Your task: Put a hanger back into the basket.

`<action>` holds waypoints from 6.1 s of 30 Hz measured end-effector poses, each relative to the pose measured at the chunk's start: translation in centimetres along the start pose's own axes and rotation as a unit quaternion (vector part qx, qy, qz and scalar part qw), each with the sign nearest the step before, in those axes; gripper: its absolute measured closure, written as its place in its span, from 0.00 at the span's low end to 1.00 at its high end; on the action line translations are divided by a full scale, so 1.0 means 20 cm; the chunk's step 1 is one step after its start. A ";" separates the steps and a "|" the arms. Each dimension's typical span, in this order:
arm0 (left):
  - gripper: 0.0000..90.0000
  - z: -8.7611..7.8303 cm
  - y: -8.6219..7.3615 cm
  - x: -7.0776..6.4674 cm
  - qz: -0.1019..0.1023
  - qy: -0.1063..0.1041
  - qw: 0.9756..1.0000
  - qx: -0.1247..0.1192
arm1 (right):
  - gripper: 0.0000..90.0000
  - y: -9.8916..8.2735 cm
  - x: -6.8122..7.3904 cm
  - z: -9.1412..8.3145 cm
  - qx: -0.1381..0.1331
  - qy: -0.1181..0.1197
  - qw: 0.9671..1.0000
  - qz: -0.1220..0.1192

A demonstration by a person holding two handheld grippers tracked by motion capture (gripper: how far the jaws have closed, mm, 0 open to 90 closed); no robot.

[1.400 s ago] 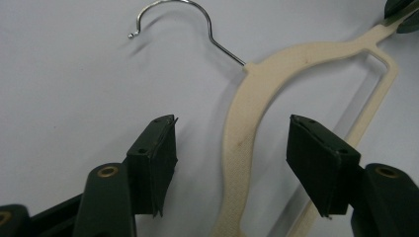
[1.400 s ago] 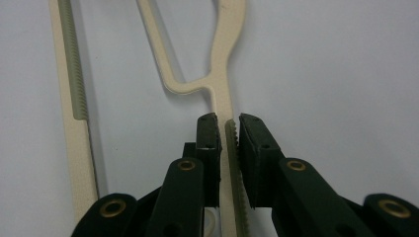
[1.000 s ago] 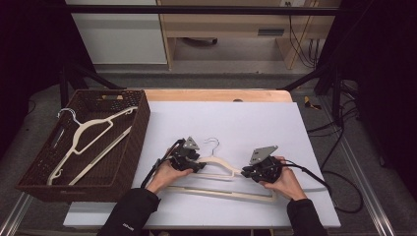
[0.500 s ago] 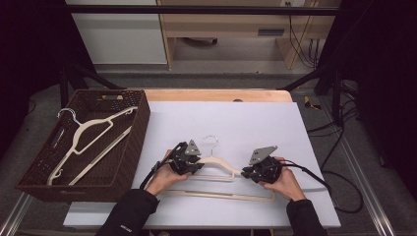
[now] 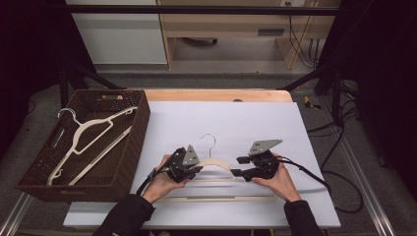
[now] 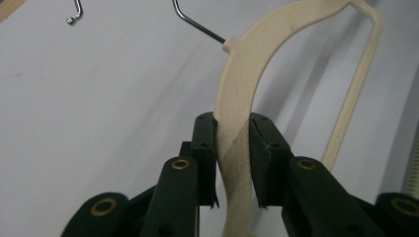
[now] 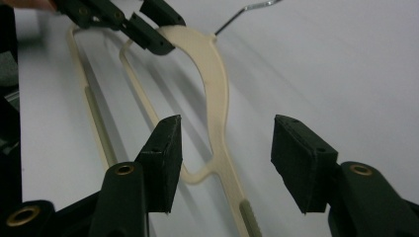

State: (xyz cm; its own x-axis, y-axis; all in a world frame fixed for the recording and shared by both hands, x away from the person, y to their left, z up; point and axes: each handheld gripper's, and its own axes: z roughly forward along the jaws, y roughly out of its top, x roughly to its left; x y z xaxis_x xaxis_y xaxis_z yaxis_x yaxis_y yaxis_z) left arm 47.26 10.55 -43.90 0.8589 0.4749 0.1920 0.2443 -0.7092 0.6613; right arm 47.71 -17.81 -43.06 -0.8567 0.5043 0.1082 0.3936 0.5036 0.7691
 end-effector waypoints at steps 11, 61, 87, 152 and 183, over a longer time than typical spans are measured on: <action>0.83 -0.06 0.00 -0.05 0.007 0.012 1.000 -0.015 | 0.59 0.10 0.04 0.17 0.010 0.019 1.000 0.014; 0.92 -0.26 0.11 -0.09 0.028 -0.103 0.992 -0.069 | 0.68 0.15 0.20 -0.06 -0.066 0.062 0.993 -0.075; 0.95 -0.57 0.07 0.01 -0.072 -0.052 0.987 -0.131 | 0.11 0.02 0.08 -0.30 -0.133 -0.119 0.984 0.024; 0.95 -1.23 -0.66 1.00 -0.228 0.097 0.960 -0.129 | 0.06 -0.15 0.10 -0.40 -0.111 -0.171 0.978 0.047; 0.91 -0.97 -0.92 1.02 -0.321 0.080 0.942 -0.048 | 0.05 -0.15 0.10 -0.41 -0.111 -0.170 0.978 0.048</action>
State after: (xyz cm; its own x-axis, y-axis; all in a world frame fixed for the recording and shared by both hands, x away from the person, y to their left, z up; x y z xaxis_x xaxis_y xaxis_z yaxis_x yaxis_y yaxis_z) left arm 51.60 43.47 -38.01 0.4673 0.8678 -0.1690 0.6426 -0.2021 0.7391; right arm 42.12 -24.05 -40.04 -0.6441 0.7650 0.0001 0.3523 0.2966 0.8877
